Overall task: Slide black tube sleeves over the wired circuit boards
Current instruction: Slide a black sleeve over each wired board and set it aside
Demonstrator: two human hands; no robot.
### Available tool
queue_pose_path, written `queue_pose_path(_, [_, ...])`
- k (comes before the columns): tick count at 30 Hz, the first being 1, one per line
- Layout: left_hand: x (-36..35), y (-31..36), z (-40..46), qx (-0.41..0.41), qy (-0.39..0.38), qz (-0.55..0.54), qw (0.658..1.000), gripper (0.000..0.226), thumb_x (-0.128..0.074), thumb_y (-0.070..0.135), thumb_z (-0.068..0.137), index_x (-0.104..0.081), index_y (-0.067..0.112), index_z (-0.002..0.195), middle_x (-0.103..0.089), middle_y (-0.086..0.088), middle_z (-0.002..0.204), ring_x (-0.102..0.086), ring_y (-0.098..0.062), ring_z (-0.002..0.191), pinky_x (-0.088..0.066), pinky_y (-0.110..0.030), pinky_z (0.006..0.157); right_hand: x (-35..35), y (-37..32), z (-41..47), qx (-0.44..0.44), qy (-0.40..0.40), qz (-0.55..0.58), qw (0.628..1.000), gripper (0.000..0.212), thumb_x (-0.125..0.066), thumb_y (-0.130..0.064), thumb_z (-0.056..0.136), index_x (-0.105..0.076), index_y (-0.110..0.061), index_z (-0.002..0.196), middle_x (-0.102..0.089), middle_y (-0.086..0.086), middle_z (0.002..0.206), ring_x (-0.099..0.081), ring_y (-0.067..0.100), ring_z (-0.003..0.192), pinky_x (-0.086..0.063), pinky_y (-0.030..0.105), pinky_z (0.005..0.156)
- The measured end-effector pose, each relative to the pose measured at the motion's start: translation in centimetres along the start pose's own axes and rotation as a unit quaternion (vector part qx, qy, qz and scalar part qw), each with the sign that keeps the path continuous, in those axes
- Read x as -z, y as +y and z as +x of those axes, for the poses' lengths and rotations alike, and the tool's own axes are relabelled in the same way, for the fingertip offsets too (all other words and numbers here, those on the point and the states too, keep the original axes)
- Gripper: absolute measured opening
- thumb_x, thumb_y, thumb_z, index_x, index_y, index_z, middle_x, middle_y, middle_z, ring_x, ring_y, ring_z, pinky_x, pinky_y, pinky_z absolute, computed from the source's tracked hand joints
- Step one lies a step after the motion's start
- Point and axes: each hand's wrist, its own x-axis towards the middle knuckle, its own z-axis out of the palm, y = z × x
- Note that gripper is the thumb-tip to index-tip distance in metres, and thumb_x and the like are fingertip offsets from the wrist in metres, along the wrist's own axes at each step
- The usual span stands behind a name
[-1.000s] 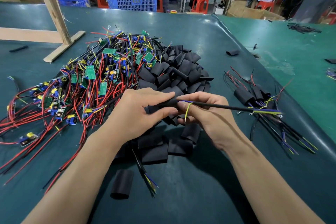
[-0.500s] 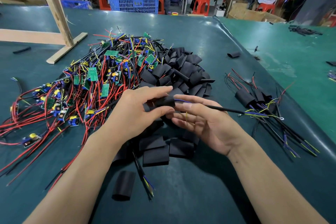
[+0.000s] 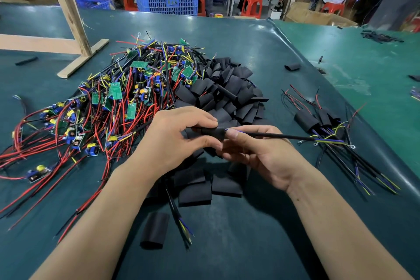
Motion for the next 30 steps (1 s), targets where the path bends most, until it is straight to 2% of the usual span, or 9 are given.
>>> queue_pose_path(4, [0.1,0.0,0.0,-0.016,0.006,-0.005,1.0,0.031,-0.085,0.022,0.067,-0.077,0.002,0.09,-0.073,-0.005,0.096,-0.07,-0.011,0.088,-0.056,-0.028,0.083,0.1,-0.1,-0.2,0.0,-0.012,-0.004,1.0,0.012,-0.072,-0.019,0.075,-0.08,-0.012,0.08,-0.075,0.014,0.079,-0.074,0.027,0.076,-0.058,0.027,0.067])
queue_pose_path(11, [-0.1,0.2,-0.1,-0.032,0.022,-0.001,0.999,0.033,-0.084,0.023,0.068,-0.077,-0.001,0.09,-0.074,-0.009,0.094,-0.072,-0.017,0.084,-0.058,-0.032,0.08,0.1,-0.2,-0.2,-0.011,-0.011,0.002,1.0,0.012,-0.071,-0.017,0.076,-0.079,-0.008,0.079,-0.074,0.018,0.08,-0.074,0.028,0.075,-0.059,0.03,0.068])
queue_pose_path(15, [-0.3,0.3,-0.1,-0.031,0.014,-0.006,0.999,0.035,-0.085,0.024,0.067,-0.077,0.0,0.091,-0.074,-0.009,0.094,-0.072,-0.017,0.085,-0.058,-0.035,0.079,0.1,-0.2,-0.2,0.0,-0.012,-0.052,0.999,0.02,-0.078,-0.024,0.066,-0.079,-0.008,0.077,-0.073,0.015,0.076,-0.07,0.023,0.068,-0.057,0.027,0.064])
queue_pose_path(18, [-0.5,0.4,-0.1,-0.039,0.005,0.008,0.999,0.043,-0.085,0.028,0.066,-0.076,0.001,0.098,-0.073,-0.009,0.102,-0.07,-0.02,0.093,-0.056,-0.039,0.084,0.1,-0.3,-0.2,0.02,-0.008,-0.105,0.994,0.015,-0.076,-0.024,0.069,-0.079,-0.011,0.075,-0.072,0.012,0.071,-0.068,0.018,0.063,-0.056,0.025,0.059])
queue_pose_path(21, [0.1,0.2,0.0,-0.03,0.056,0.088,0.994,0.061,-0.082,0.04,0.072,-0.068,0.002,0.118,-0.064,-0.008,0.122,-0.058,-0.023,0.114,-0.043,-0.032,0.103,0.9,-1.4,-0.3,0.068,0.057,-0.074,0.993,0.015,-0.076,-0.025,0.064,-0.079,-0.012,0.072,-0.072,0.011,0.066,-0.068,0.017,0.057,-0.055,0.023,0.055])
queue_pose_path(23, [0.5,0.2,0.0,-0.025,0.141,0.118,0.983,0.051,-0.071,0.041,0.086,-0.065,0.002,0.119,-0.062,-0.006,0.119,-0.055,-0.021,0.112,-0.04,-0.03,0.102,2.1,-2.4,-0.1,0.106,0.128,-0.004,0.986,0.015,-0.077,-0.023,0.063,-0.078,-0.01,0.07,-0.072,0.01,0.066,-0.069,0.017,0.057,-0.055,0.023,0.054])
queue_pose_path(25, [0.6,0.0,-0.2,-0.025,0.2,0.13,0.971,0.035,-0.06,0.034,0.096,-0.066,0.003,0.113,-0.064,-0.003,0.108,-0.057,-0.022,0.102,-0.044,-0.034,0.094,3.5,-3.0,0.2,0.137,0.213,0.075,0.965,0.014,-0.076,-0.021,0.071,-0.073,-0.008,0.076,-0.072,0.005,0.067,-0.068,0.014,0.058,-0.054,0.02,0.054])
queue_pose_path(28, [0.2,-0.7,-0.3,-0.032,0.167,0.148,0.974,0.022,-0.061,0.024,0.096,-0.072,0.006,0.1,-0.067,0.001,0.095,-0.058,-0.023,0.09,-0.04,-0.025,0.091,5.6,-3.2,0.7,0.147,0.332,0.207,0.908,0.011,-0.069,-0.02,0.089,-0.066,-0.011,0.083,-0.069,-0.002,0.061,-0.065,0.007,0.056,-0.053,0.016,0.055])
queue_pose_path(30, [-0.2,-1.2,-0.3,-0.041,0.132,0.162,0.977,0.018,-0.064,0.021,0.094,-0.073,0.005,0.094,-0.069,-0.001,0.09,-0.057,-0.025,0.088,-0.04,-0.026,0.09,6.9,-3.2,0.9,0.147,0.39,0.295,0.86,0.013,-0.066,-0.019,0.093,-0.062,-0.012,0.082,-0.065,-0.003,0.056,-0.062,0.004,0.051,-0.054,0.017,0.055])
